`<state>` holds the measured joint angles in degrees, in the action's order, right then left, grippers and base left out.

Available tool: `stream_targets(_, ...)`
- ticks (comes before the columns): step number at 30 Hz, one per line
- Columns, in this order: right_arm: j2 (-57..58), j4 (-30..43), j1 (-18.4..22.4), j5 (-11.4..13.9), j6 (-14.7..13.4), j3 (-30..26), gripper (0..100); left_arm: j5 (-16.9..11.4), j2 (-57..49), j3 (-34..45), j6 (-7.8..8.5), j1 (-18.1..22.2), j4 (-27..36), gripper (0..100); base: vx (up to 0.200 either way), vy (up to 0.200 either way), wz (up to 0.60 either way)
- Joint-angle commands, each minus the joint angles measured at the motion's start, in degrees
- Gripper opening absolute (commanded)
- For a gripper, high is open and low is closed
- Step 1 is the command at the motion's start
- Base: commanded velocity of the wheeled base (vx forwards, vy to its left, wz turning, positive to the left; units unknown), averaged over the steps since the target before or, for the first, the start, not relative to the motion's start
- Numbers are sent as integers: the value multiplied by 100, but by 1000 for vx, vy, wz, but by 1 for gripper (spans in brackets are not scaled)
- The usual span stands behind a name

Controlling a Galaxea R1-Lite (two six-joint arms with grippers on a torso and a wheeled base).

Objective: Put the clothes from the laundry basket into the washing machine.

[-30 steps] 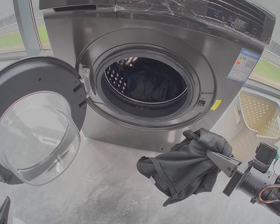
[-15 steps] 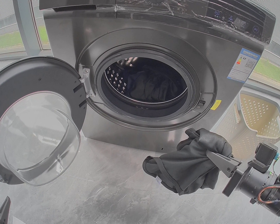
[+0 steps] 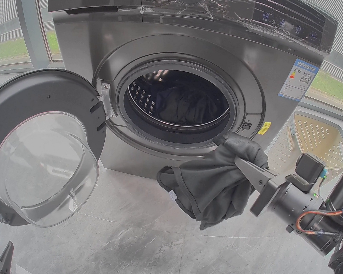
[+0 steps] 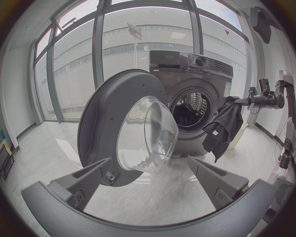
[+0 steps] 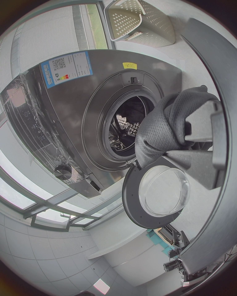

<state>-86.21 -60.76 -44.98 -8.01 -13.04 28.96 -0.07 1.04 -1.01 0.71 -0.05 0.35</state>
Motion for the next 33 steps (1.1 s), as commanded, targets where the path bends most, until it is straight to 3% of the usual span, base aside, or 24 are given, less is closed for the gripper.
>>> stream_targets(1, -686, -367, -54, -43, -5, 109, 0, -1, -95, 92, -44, -4, -9, 100, 0, 0, 0)
stream_targets(4, -880, -613, -81, -148, 4, 206, 0, -19, -104, 92, -88, -4, -9, 100, 0, 0, 0)
stream_targets(9, -950, -718, -213, -263, -40, 443, 0, -256, -104, 101, 228, -4, -18, 100, 0, 0, 0)
stream_targets(20, -1434, -797, -265, -236, -199, 944, 0, -265, -104, 101, 228, -4, -44, 100, 0, 0, 0)
stream_targets(22, -1504, -788, -257, -254, -199, 1111, 0, -300, -60, -206, -123, 31, -422, 100, 0, 0, 0)
stream_targets(23, -1504, -788, -257, -254, -199, 1111, 0, -300, -60, -206, -123, 31, -422, 100, 0, 0, 0)
stream_targets(24, -1521, -745, -257, -254, -190, 1173, 0, -300, 169, -760, -431, 49, -809, 100, 0, 0, 0)
stream_targets(25, -1530, -727, -248, -236, -190, 1243, 0, -327, 635, -1279, -484, 5, -985, 100, 0, 0, 0)
stream_targets(26, -1565, -718, -248, -227, -190, 1313, 0, -388, 854, -1428, -431, -39, -958, 100, 0, 0, 0)
stream_targets(29, -1600, -727, -248, -227, -190, 1357, 0, -511, 986, -1472, -387, -57, -932, 100, 0, 0, 0)
stream_targets(30, -1732, -788, -239, -201, -190, 1533, 0, -1504, 2102, -1411, -361, -250, -879, 100, 0, 0, 0)
stream_targets(32, -1811, -797, -213, -96, -199, 1604, 0, -1988, 2893, -1393, -317, -268, -1046, 100, 0, 0, 0)
stream_targets(33, -1820, -797, -213, -43, -199, 1604, 0, -2041, 2999, -1393, -308, -276, -1081, 100, 0, 0, 0)
